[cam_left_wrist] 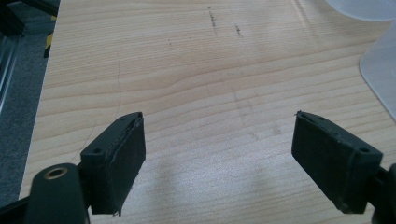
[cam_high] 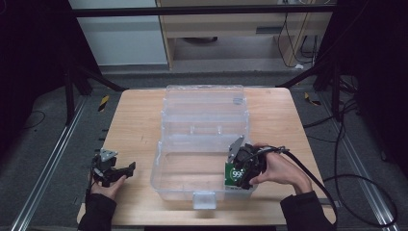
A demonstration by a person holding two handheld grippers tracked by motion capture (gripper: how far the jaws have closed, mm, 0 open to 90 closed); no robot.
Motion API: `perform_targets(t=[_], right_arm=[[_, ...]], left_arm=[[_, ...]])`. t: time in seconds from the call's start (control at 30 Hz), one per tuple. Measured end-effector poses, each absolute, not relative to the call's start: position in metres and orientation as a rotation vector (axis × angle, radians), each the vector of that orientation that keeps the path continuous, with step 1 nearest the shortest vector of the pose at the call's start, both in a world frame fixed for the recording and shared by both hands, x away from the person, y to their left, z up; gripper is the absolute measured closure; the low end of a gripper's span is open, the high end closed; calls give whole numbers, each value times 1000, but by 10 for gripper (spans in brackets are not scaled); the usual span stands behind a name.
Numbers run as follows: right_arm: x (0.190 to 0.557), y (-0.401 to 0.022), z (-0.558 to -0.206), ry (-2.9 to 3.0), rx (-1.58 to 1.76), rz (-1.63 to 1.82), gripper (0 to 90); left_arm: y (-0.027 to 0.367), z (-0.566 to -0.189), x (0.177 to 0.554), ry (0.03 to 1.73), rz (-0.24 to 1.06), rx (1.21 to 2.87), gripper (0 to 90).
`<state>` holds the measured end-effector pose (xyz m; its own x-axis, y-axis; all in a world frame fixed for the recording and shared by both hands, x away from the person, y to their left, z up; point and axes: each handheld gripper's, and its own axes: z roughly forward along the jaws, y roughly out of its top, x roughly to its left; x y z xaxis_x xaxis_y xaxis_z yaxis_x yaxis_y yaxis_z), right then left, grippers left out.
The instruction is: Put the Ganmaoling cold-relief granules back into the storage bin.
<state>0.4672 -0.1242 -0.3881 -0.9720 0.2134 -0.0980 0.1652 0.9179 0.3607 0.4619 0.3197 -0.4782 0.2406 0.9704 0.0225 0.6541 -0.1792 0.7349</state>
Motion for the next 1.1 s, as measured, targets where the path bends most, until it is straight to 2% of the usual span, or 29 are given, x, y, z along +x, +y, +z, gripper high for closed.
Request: perform_targets(t=[0.27, 0.57, 0.87, 1.1], right_arm=[[461, -140, -372, 2843, 392, 682, 132], [453, -187, -360, 2546, 697, 959, 80], [444, -237, -375, 2194, 1050, 1154, 66], [444, -258, -397, 2118, 1162, 1159, 67]], left_arm=[[319, -478, 462, 1481, 676, 1913, 169], [319, -478, 462, 1483, 677, 1914, 169], [319, -478, 461, 1481, 675, 1915, 181], [319, -478, 461, 1478, 671, 1916, 192]])
